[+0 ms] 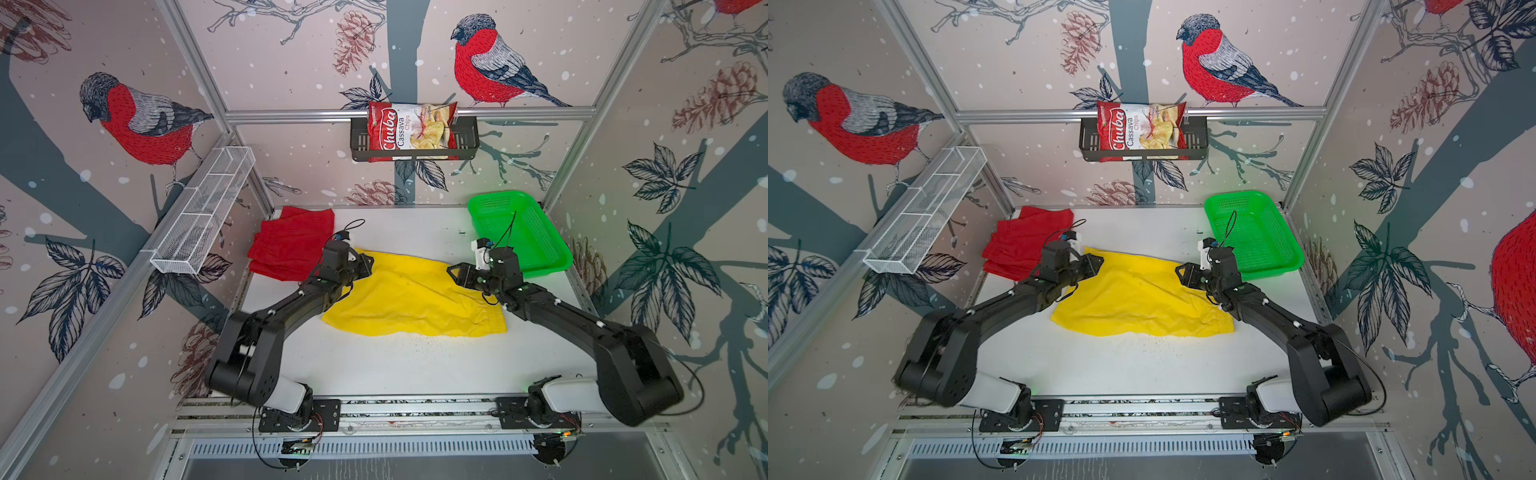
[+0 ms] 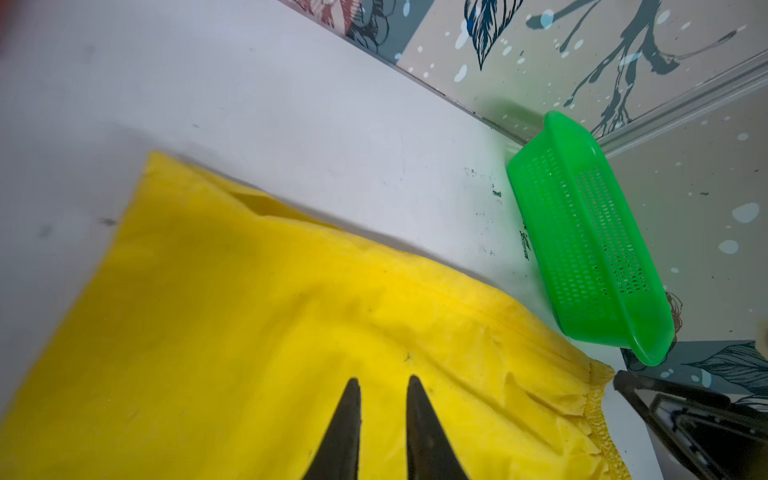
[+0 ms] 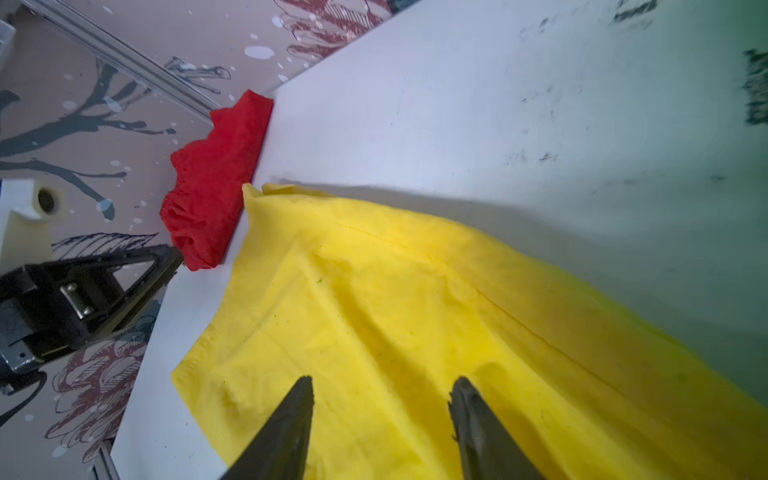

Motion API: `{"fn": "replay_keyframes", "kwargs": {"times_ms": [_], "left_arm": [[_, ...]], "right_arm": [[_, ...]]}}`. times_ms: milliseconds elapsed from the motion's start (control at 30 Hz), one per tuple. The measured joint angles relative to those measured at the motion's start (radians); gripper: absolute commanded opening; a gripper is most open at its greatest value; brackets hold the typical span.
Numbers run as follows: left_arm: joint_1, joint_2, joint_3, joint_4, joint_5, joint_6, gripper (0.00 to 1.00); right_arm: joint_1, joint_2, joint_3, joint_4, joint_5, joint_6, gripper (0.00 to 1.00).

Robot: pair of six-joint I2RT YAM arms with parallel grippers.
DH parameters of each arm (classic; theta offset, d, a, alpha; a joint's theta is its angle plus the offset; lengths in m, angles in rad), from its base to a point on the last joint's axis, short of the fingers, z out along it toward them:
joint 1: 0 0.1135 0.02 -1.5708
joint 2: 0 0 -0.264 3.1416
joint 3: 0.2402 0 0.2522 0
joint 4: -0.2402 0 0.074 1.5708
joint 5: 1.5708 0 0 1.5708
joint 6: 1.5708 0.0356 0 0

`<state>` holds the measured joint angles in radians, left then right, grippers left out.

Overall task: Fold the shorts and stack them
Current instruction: 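Smooth the yellow shorts flat with both grippers, then draw them back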

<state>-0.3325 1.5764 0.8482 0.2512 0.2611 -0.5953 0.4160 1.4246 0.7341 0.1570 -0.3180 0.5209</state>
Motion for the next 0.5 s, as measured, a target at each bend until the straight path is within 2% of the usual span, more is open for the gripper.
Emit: {"fn": "replay_keyframes", "kwargs": {"times_ms": [200,367,500], "left_arm": [[-0.004,0.309,0.221,0.027,0.023,0.022,0.17],[0.016,0.439,0.318,0.037,0.014,0.045,0.17],[0.065,0.515,0.341,0.051,-0.004,0.045,0.17]], "right_arm": [[0.009,0.225,0.13,-0.003,0.023,-0.026,0.54],[0.0,0.369,0.219,-0.014,0.068,-0.047,0.54],[-0.019,0.449,0.258,-0.038,0.124,-0.047,0.55]]}}
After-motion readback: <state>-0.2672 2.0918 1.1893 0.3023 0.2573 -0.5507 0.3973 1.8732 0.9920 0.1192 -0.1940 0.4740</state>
